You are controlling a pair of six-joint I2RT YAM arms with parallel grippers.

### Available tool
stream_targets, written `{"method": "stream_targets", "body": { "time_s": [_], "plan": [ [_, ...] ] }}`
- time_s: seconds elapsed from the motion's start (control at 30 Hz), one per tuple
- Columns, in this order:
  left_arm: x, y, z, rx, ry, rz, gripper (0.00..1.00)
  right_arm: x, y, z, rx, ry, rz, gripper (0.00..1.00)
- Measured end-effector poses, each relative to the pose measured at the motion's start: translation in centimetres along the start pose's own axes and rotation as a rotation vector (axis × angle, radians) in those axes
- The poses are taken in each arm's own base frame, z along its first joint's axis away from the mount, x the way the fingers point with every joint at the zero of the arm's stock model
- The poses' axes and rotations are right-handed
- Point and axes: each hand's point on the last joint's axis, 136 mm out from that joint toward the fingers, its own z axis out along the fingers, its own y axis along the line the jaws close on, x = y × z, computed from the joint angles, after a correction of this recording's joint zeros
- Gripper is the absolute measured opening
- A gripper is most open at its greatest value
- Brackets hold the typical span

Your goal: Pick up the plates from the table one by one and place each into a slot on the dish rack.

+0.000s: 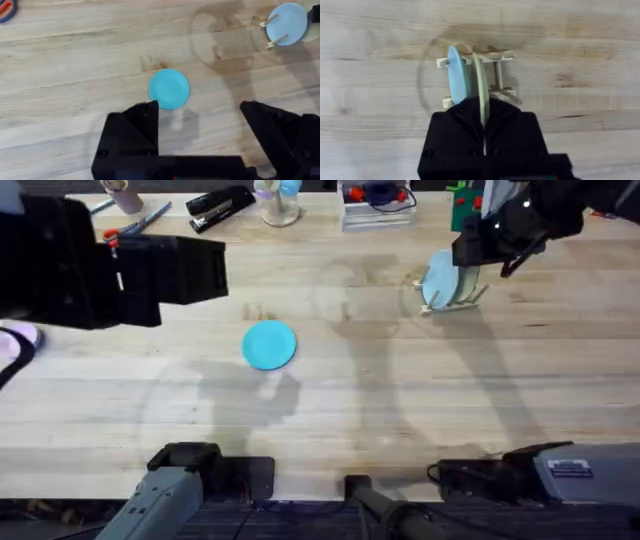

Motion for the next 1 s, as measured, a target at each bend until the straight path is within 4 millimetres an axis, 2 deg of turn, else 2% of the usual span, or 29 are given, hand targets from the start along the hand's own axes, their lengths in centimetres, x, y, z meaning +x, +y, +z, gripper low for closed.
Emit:
{"method": "stream_targets", "body": {
  "time_s": [0.73, 0.83, 0.93, 1.0],
  "plan": [
    [0.0, 0.0, 0.0, 0.0, 0.0, 0.0, 0.993, -0.15, -0.02, 0.36, 0.002, -0.001, 0.003, 0.03],
    [0.0, 0.0, 0.0, 0.0, 0.0, 0.0, 0.993, -0.16, -0.02, 0.35, 0.002, -0.001, 0.003, 0.056],
    [0.0, 0.0, 0.0, 0.0, 0.0, 0.0, 0.993, -0.25, -0.05, 0.35, 0.004, -0.005, 0.003, 0.139],
    [0.0, 0.0, 0.0, 0.0, 0.0, 0.0, 0.993, -0.26, -0.07, 0.35, 0.005, -0.005, 0.004, 0.148]
  ]
}}
